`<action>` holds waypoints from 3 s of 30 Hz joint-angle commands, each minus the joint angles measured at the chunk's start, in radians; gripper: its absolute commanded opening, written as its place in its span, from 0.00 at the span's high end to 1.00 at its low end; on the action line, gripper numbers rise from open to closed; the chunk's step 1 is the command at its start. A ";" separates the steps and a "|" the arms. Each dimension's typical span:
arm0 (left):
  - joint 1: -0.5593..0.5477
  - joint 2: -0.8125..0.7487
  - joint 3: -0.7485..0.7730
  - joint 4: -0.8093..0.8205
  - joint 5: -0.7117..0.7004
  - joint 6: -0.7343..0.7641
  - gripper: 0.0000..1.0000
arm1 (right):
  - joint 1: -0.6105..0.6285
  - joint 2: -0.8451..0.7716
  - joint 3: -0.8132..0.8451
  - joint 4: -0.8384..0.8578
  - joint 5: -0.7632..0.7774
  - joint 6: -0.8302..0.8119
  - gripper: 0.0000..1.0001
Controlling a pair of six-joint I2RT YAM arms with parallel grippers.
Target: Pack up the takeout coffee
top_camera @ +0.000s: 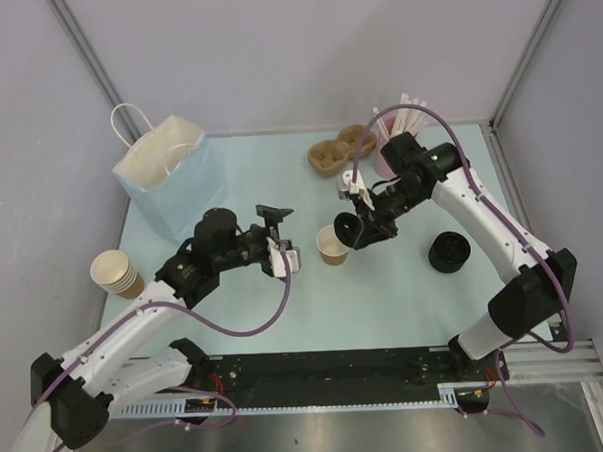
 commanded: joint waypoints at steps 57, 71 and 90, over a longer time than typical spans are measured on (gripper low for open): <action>-0.315 0.220 0.143 0.015 -0.250 -0.015 0.82 | 0.071 0.154 0.243 -0.189 -0.074 0.015 0.57; -0.104 0.187 0.192 0.071 0.086 -0.447 0.88 | 0.030 -0.212 0.110 0.123 0.218 0.118 0.19; 0.068 0.125 0.153 0.074 0.775 -0.679 0.85 | 0.258 -0.329 -0.132 0.521 0.389 0.112 0.04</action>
